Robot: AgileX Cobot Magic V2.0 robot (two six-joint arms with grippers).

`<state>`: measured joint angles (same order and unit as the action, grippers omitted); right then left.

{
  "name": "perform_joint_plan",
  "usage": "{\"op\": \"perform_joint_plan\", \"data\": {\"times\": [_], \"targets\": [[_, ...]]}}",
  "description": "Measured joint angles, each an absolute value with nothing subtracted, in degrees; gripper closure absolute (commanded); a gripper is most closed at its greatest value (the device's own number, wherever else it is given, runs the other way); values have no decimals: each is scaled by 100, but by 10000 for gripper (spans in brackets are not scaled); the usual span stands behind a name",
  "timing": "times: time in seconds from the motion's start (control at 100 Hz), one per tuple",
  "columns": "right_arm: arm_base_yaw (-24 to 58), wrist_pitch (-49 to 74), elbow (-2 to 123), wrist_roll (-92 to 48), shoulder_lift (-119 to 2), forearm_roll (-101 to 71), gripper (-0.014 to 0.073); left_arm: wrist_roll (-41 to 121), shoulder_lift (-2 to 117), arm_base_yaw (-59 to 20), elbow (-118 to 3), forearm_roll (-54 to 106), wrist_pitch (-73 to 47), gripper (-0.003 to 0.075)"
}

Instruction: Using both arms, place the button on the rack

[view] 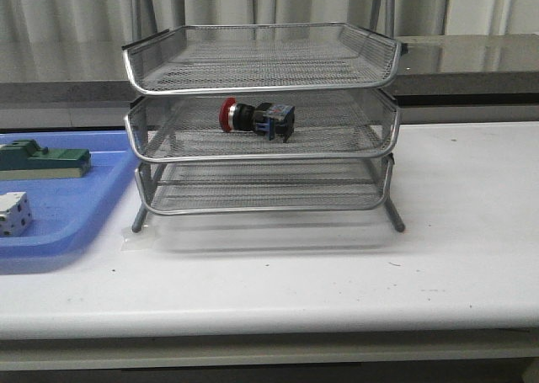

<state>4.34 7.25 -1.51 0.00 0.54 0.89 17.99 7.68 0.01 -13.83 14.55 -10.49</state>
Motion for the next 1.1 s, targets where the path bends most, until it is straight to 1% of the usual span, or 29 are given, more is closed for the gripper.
{"op": "perform_joint_plan", "data": {"times": [0.16,0.28,0.49,0.68,1.1], "targets": [[434,725,-151,0,54,89,651,602,436,1,-929,363,-633,741],[434,725,-151,0,54,89,651,0,45,1,-566,-208,-440,741],[434,725,-151,0,54,89,651,-215,-26,1,11,-383,-224,741],[434,725,-151,0,54,89,651,-352,-26,1,24,-383,126,741],[434,721,-151,0,54,89,651,-395,-26,1,24,-439,222,741]]}}
